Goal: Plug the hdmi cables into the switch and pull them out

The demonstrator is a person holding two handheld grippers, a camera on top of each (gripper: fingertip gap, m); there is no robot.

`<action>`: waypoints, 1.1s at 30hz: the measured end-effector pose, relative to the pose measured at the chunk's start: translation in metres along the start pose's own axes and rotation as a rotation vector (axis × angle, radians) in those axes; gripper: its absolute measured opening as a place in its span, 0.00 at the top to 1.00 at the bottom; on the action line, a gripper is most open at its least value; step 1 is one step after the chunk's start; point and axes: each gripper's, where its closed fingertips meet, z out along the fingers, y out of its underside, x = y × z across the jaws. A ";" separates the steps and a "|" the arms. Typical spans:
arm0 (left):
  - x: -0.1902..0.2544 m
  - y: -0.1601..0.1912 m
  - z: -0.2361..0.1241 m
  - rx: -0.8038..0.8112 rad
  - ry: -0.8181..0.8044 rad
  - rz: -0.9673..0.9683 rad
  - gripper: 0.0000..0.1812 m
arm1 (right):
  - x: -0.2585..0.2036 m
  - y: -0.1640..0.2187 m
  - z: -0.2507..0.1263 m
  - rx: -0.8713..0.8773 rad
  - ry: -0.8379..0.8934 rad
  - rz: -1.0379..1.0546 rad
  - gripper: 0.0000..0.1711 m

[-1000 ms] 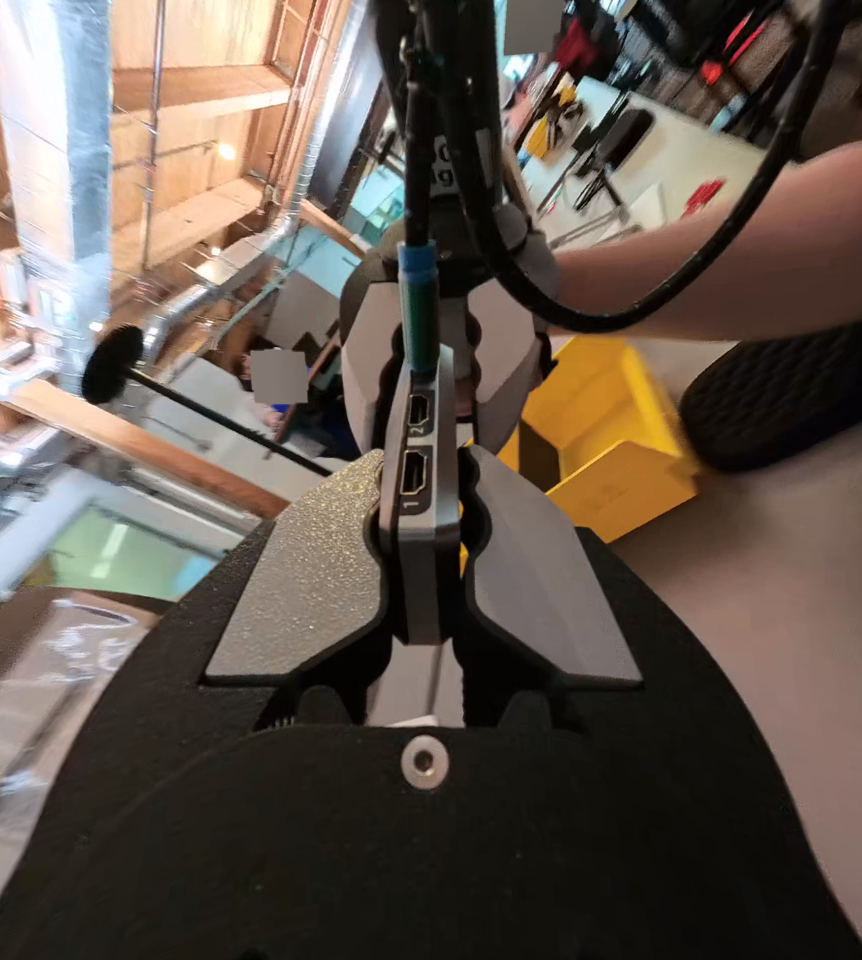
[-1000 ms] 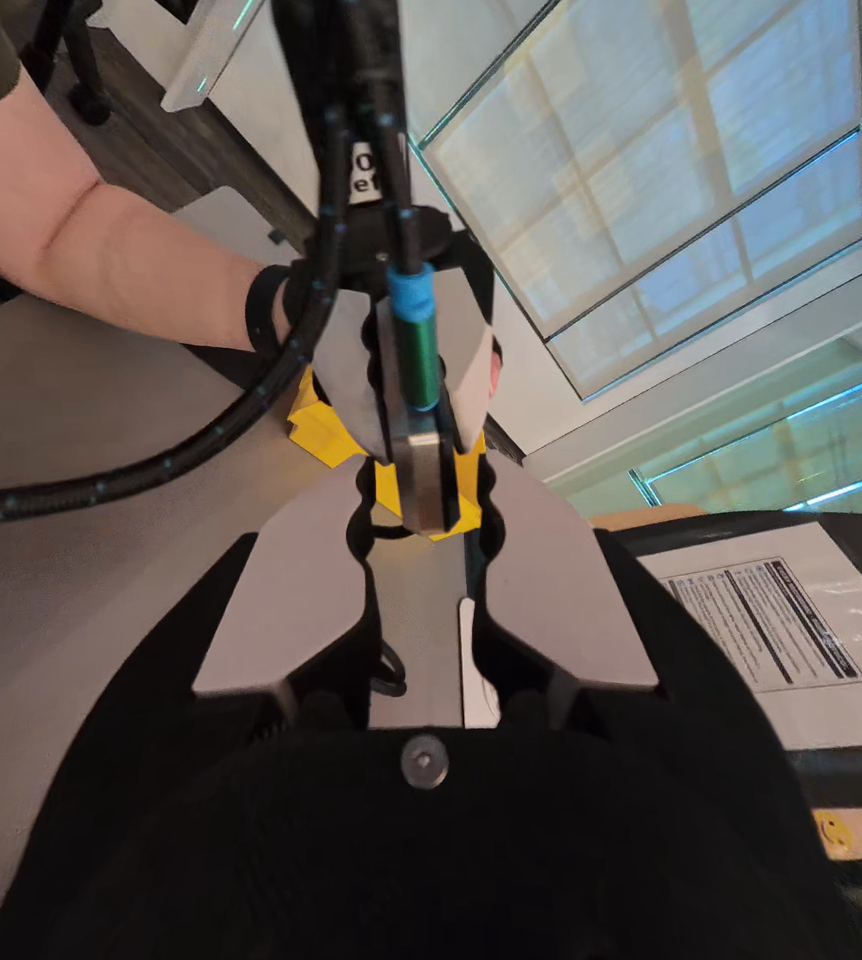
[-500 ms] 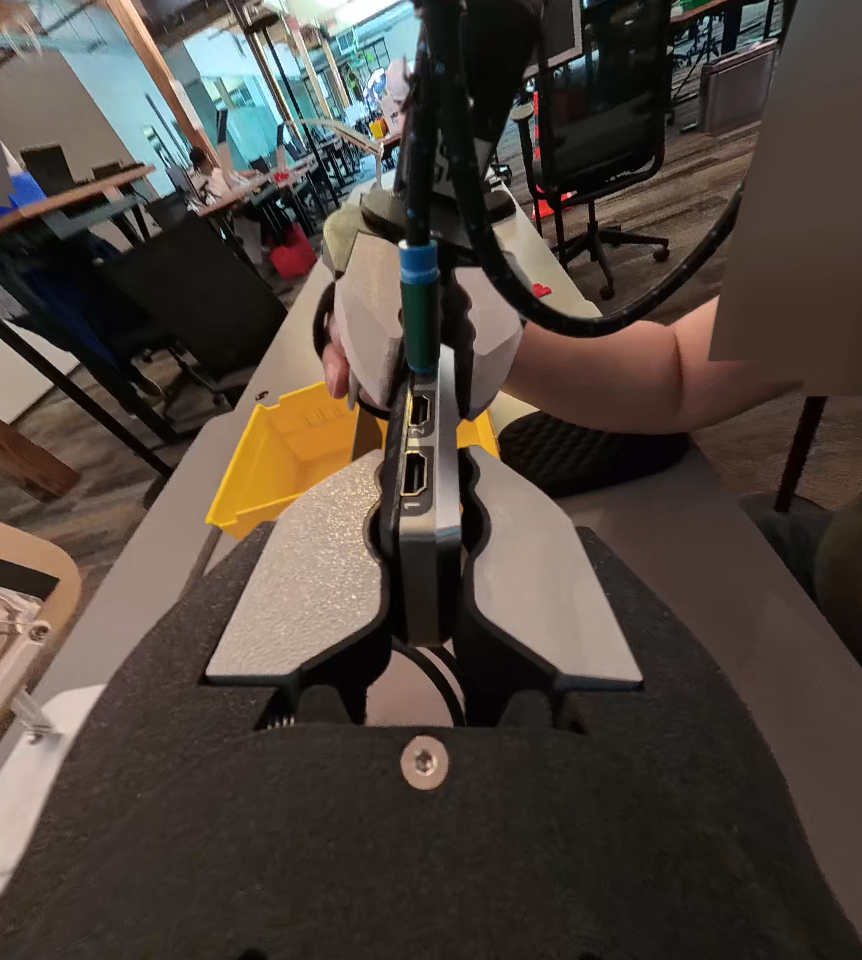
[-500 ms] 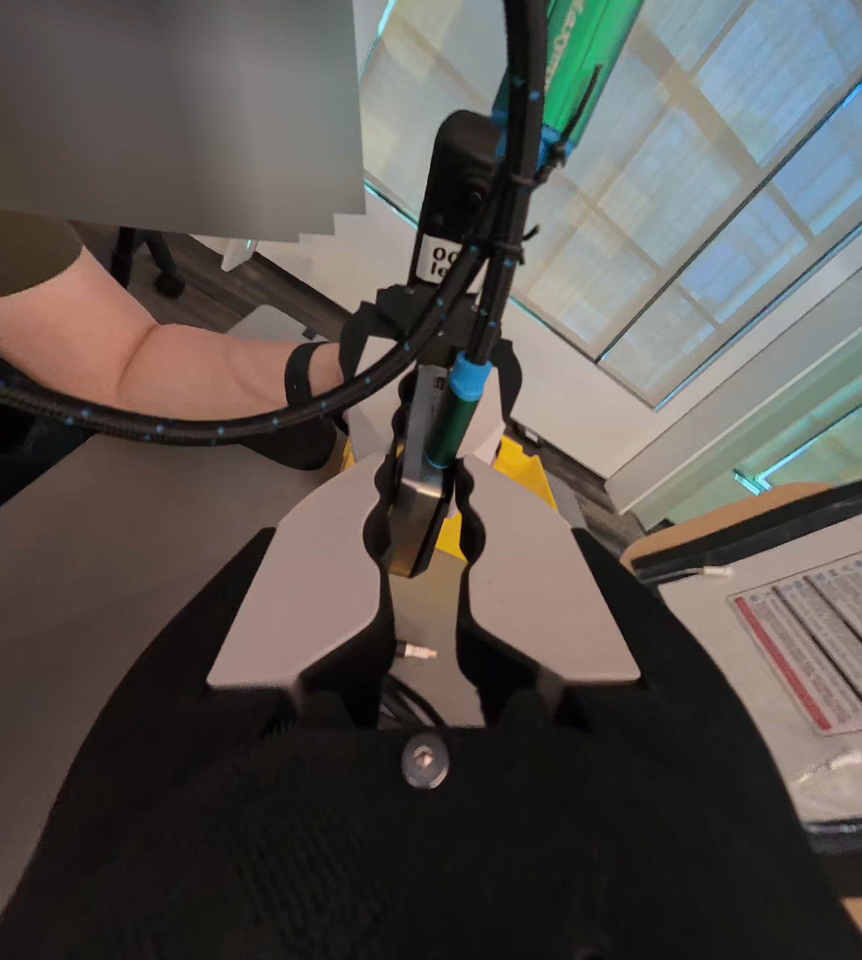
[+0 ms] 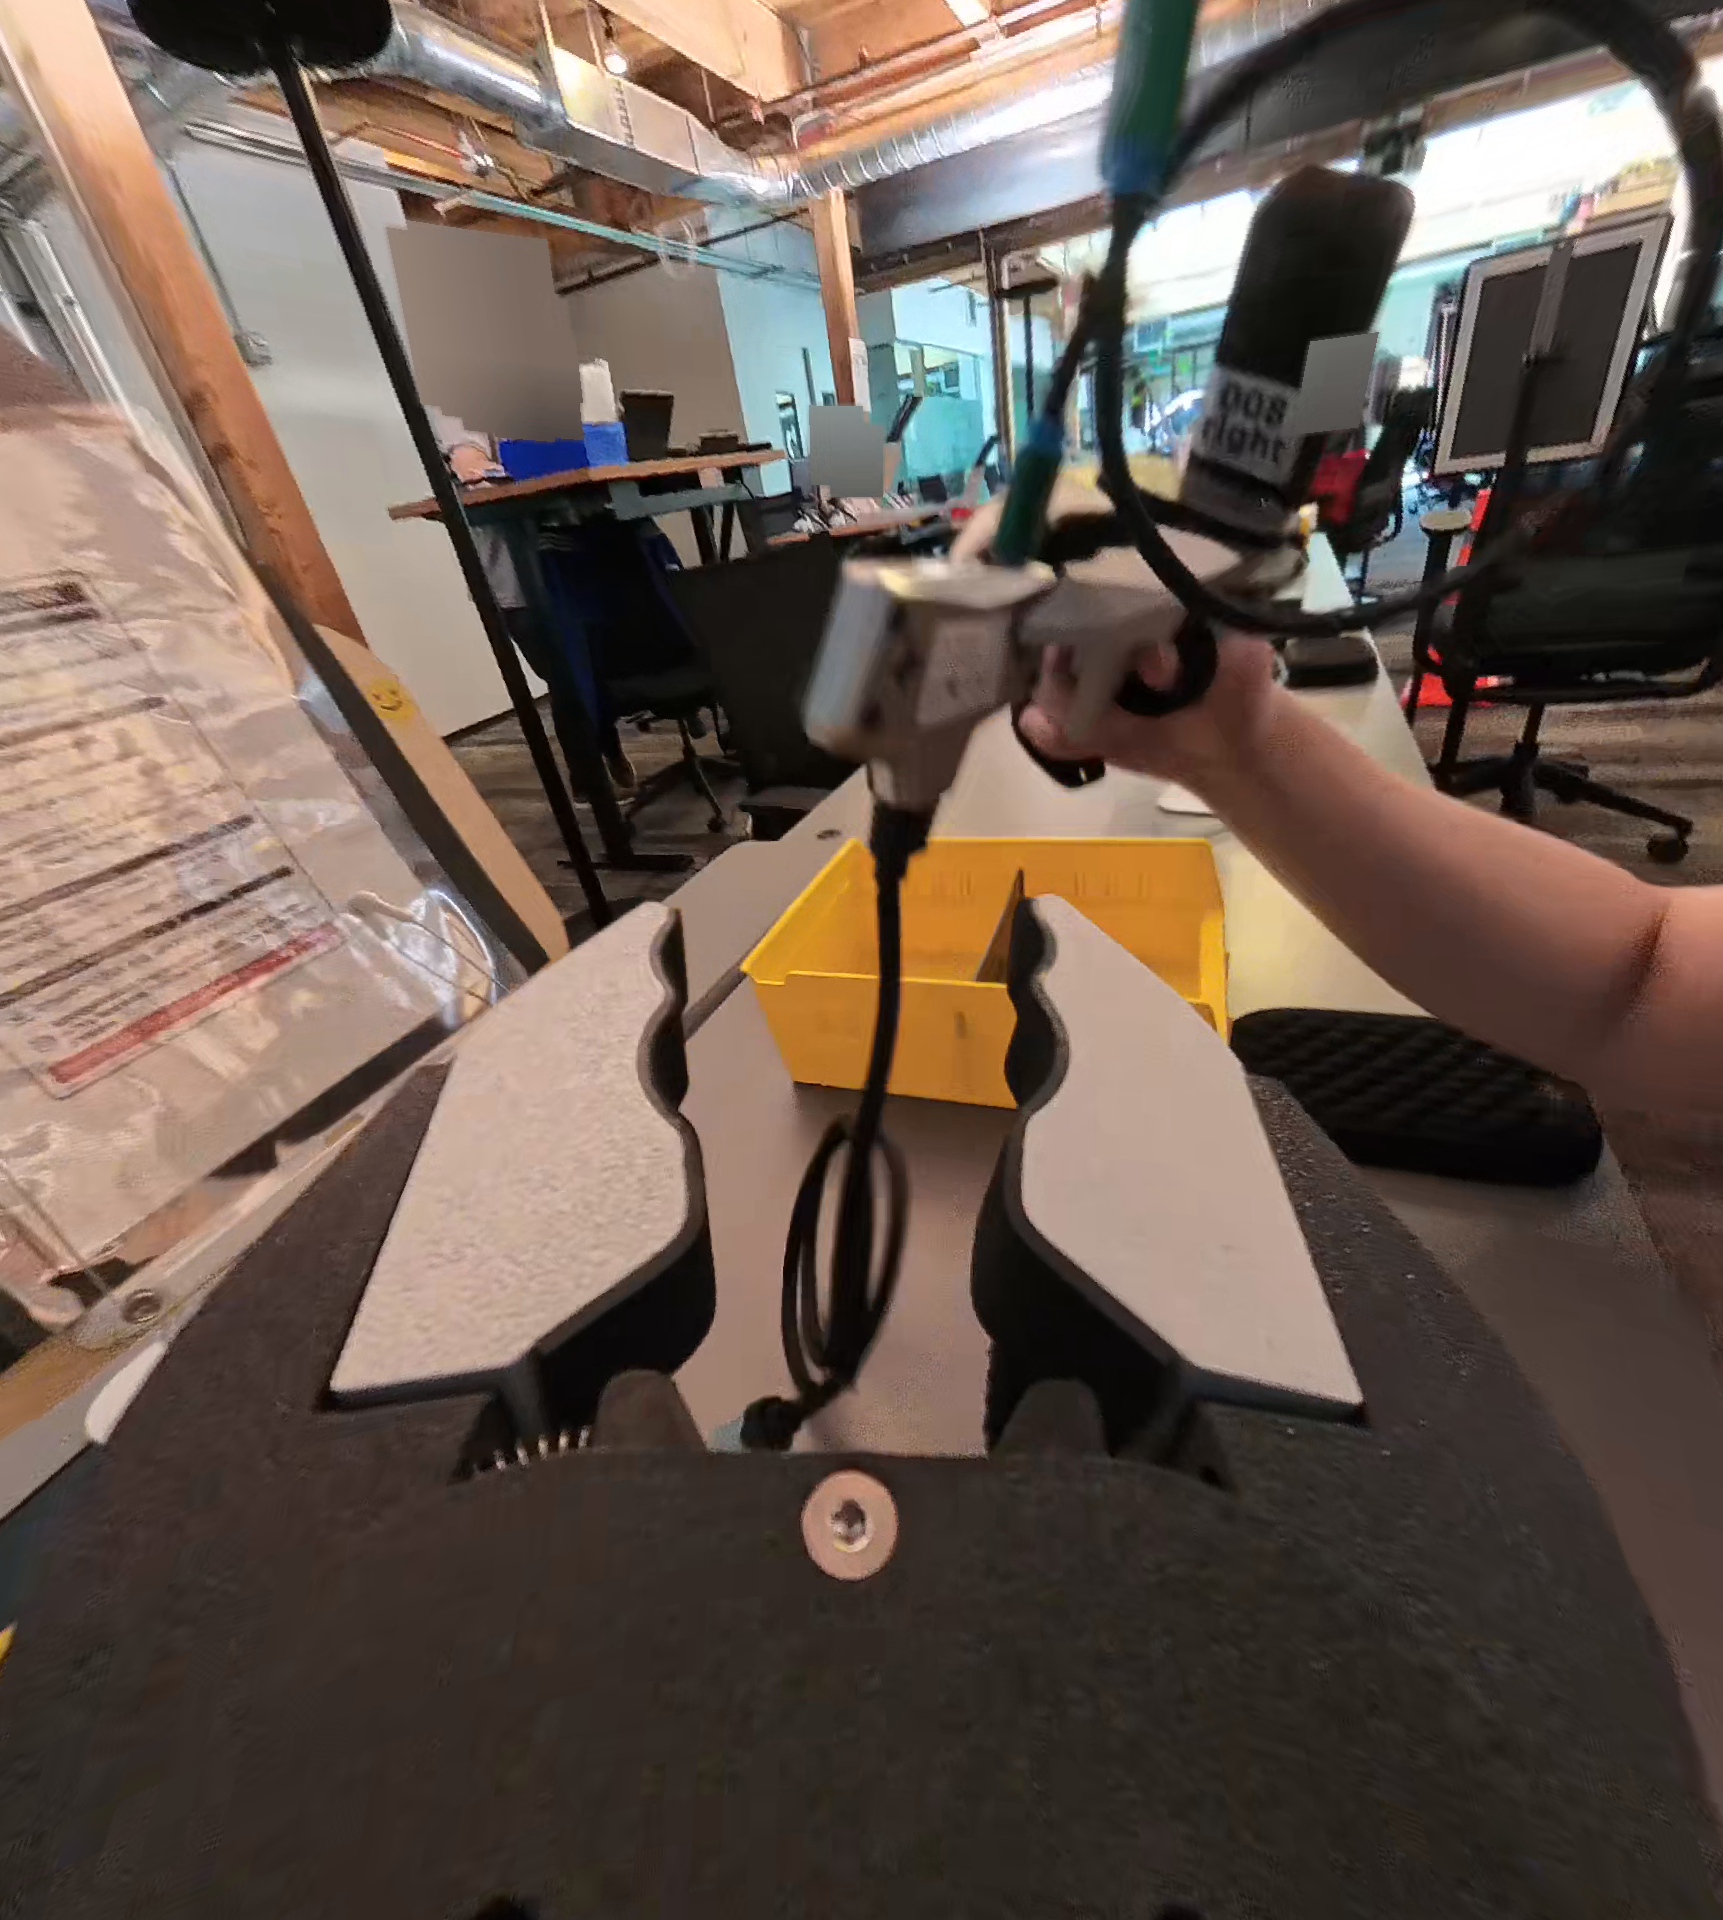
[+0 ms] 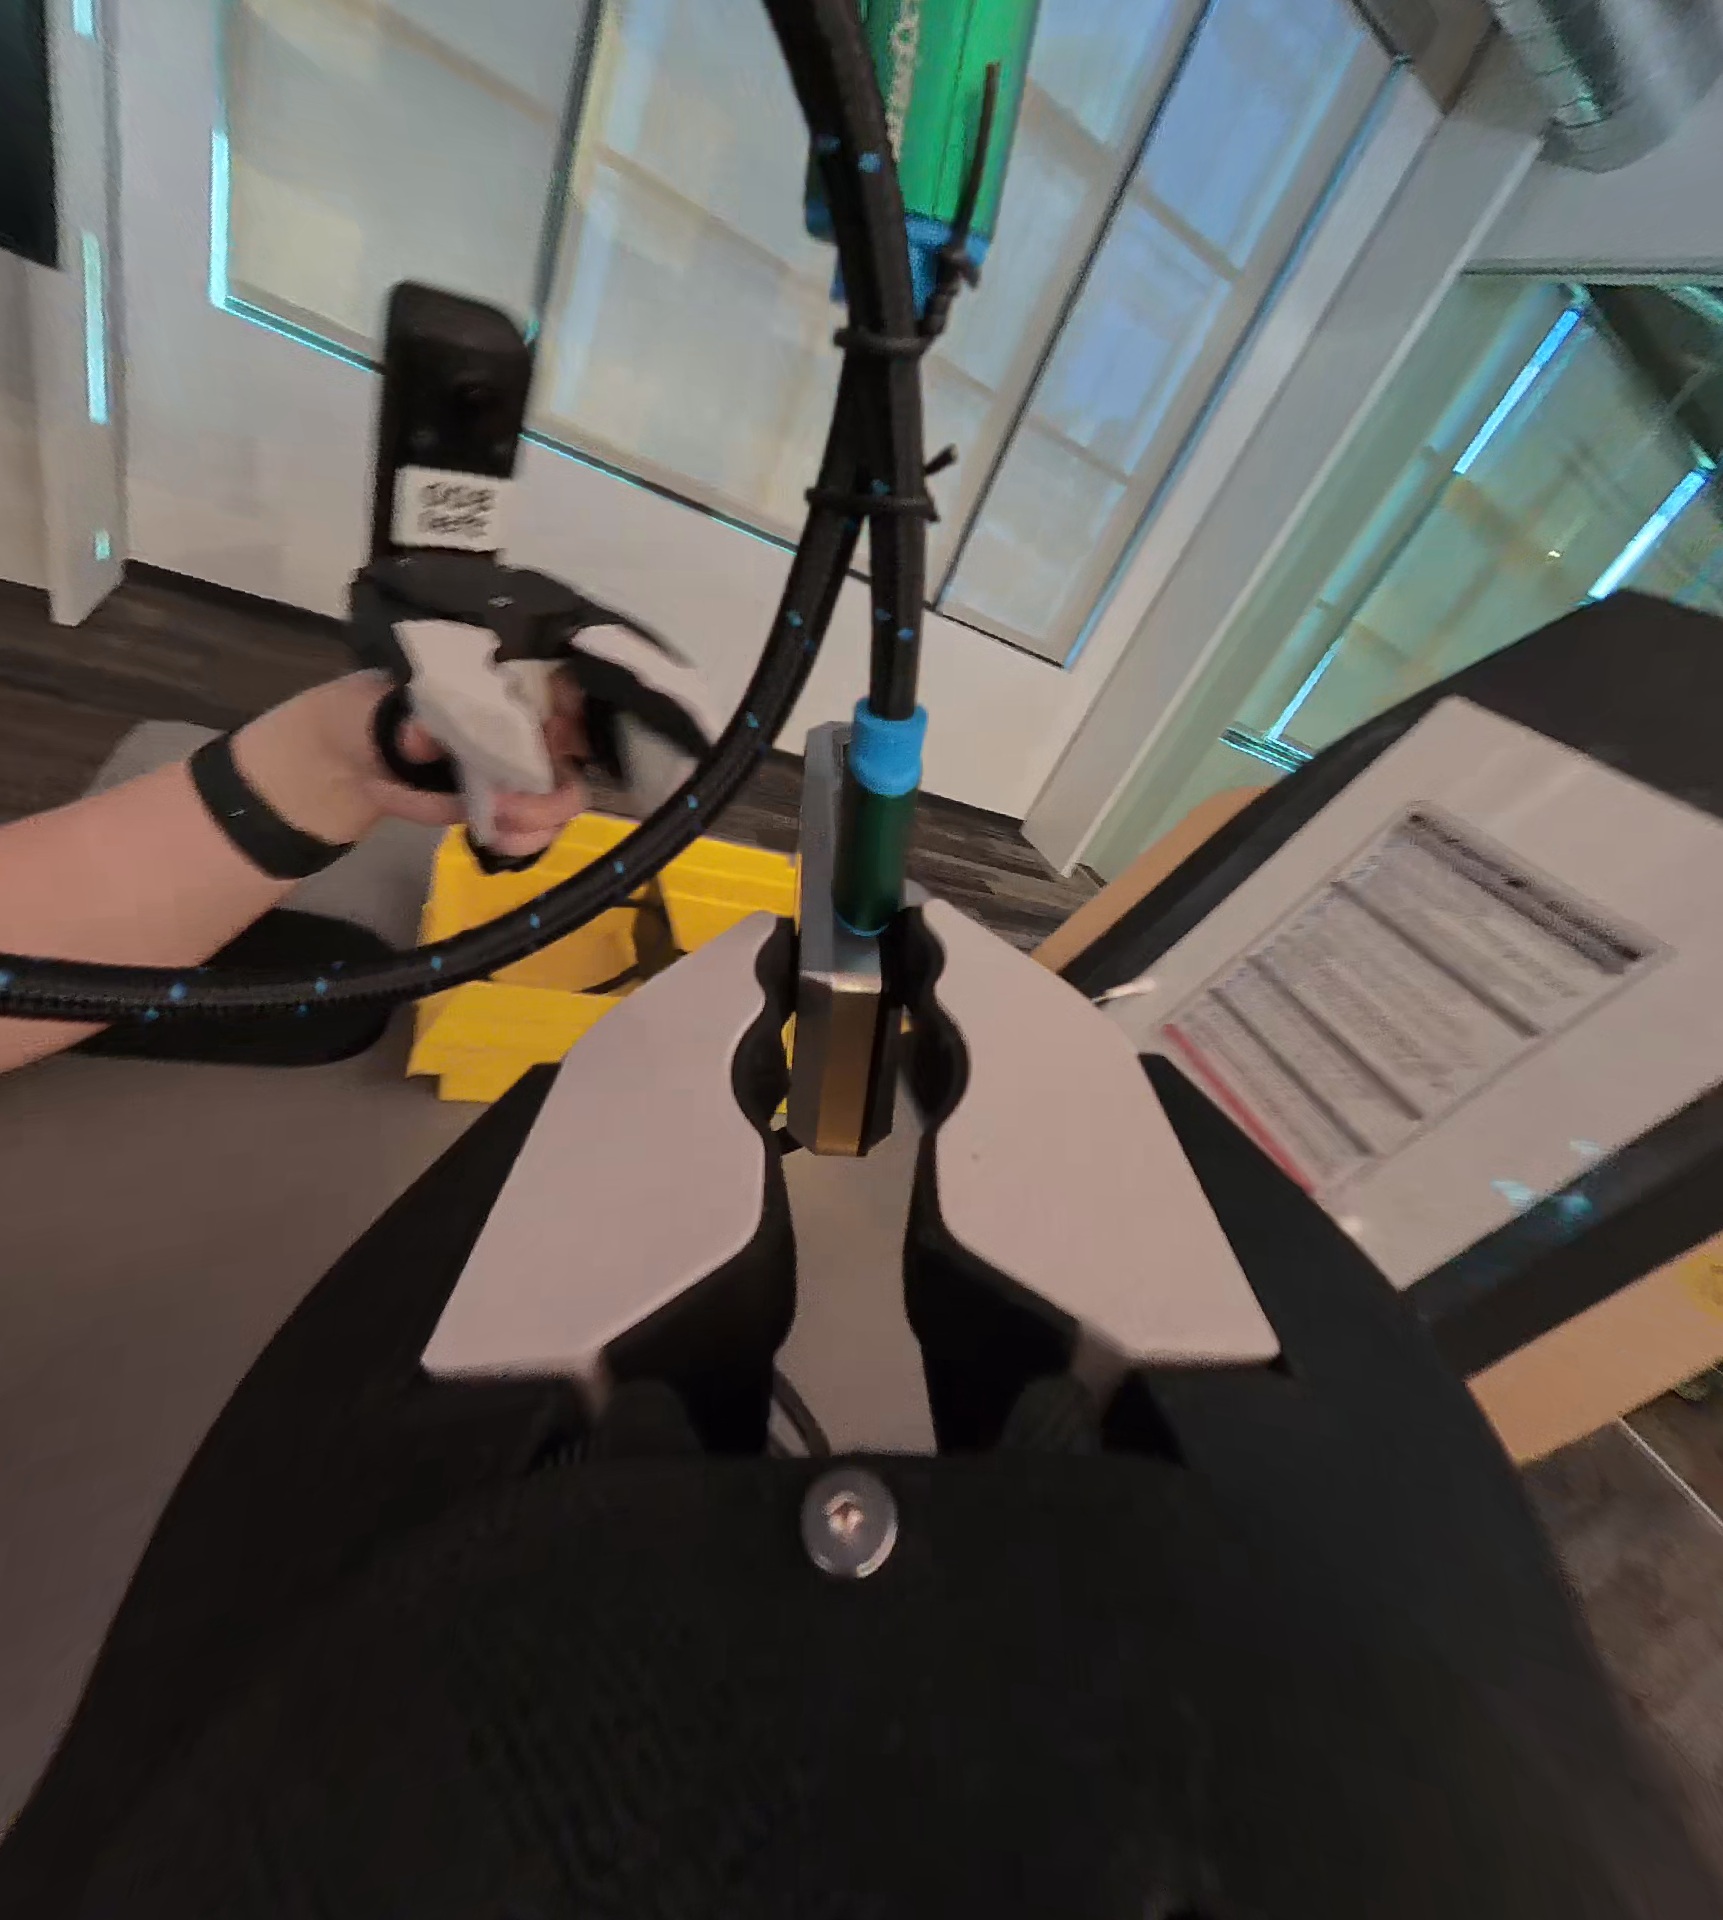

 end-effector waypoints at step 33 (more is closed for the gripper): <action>0.000 0.001 -0.007 -0.039 -0.015 0.044 0.68 | 0.183 0.150 -0.159 -0.466 0.300 0.456 0.88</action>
